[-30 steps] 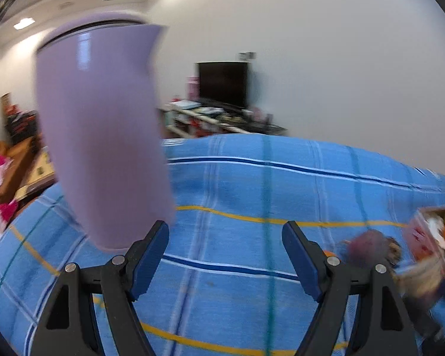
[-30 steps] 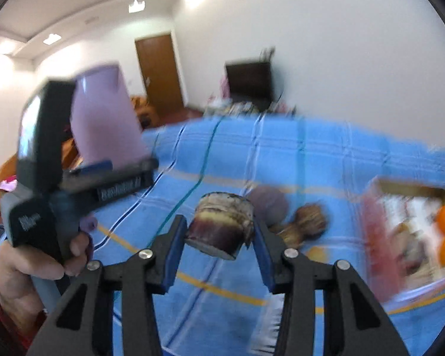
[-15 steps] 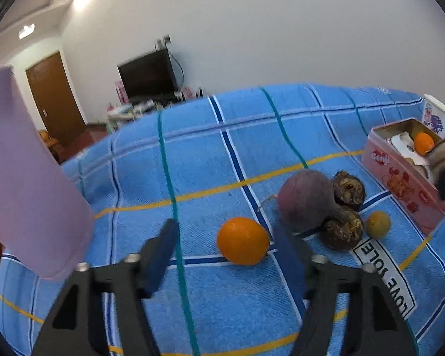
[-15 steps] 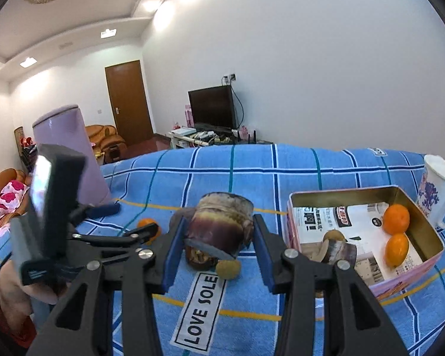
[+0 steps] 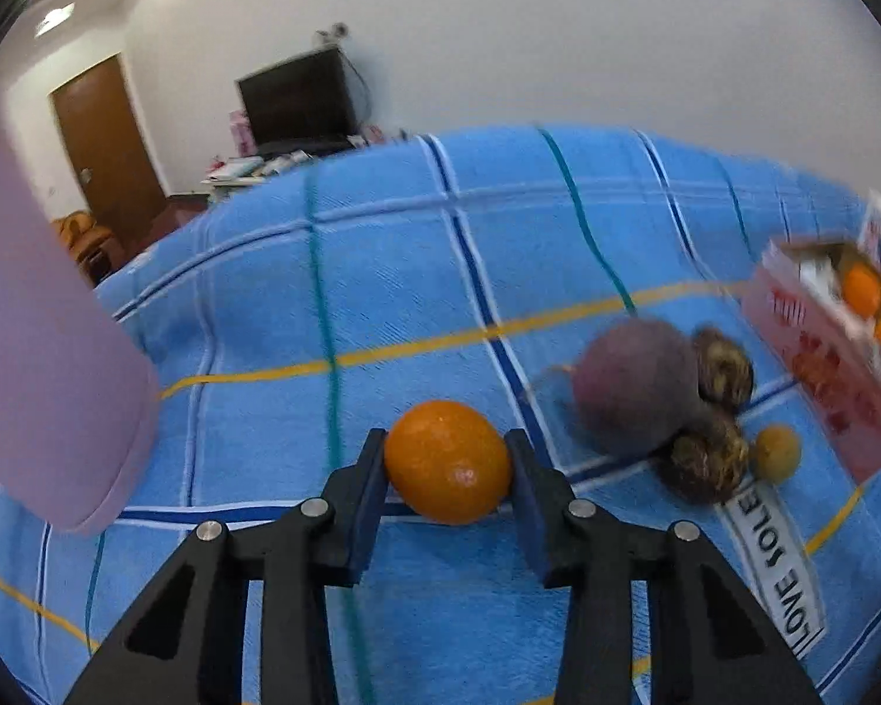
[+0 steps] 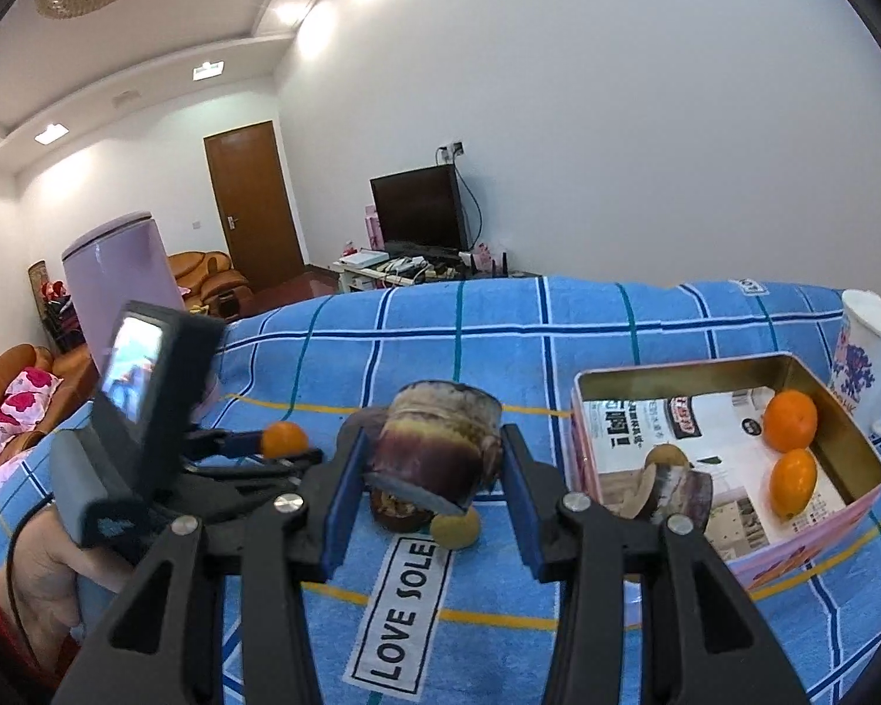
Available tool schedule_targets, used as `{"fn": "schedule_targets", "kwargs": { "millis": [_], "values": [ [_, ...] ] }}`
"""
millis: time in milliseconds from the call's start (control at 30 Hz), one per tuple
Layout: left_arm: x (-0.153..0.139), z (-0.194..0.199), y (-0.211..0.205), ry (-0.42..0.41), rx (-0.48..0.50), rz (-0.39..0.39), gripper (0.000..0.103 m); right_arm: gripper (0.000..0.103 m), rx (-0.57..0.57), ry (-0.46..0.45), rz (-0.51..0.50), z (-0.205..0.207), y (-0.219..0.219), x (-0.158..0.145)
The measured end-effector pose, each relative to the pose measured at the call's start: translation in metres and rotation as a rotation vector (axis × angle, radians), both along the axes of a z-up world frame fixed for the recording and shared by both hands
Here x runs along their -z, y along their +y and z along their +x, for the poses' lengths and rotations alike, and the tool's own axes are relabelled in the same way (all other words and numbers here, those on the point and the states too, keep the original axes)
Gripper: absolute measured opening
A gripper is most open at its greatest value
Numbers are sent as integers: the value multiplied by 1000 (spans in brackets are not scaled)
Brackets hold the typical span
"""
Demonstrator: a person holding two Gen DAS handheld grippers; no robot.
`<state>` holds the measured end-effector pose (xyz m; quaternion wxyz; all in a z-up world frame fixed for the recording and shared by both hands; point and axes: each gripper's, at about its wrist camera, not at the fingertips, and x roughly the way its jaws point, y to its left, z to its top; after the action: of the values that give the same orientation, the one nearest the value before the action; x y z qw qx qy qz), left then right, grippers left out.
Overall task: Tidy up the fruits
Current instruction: 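Close the left tool around the large orange, then carry the orange in the left tool and the chunk in the right tool over the tin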
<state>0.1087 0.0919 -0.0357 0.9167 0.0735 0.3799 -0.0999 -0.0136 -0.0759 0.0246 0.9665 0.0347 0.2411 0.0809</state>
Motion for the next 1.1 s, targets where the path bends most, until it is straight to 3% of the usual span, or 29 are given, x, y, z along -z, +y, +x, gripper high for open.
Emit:
{"fn": "schedule_targets", "kwargs": {
  "millis": [133, 233, 467, 833, 1100],
  "values": [
    [-21, -27, 16, -181, -98, -42, 41, 48, 23, -58, -17, -5, -4, -5],
    [-30, -37, 14, -277, -135, -16, 41, 48, 74, -124, -50, -10, -10, -11],
    [-37, -51, 1, -384, -181, 32, 41, 48, 109, -129, -78, -7, -15, -10],
    [-36, -69, -3, -369, -239, 26, 41, 48, 78, -146, -114, -11, -7, -10],
    [-35, -81, -16, -318, -220, -3, 41, 48, 59, -169, -150, -16, -6, -13]
  ]
}}
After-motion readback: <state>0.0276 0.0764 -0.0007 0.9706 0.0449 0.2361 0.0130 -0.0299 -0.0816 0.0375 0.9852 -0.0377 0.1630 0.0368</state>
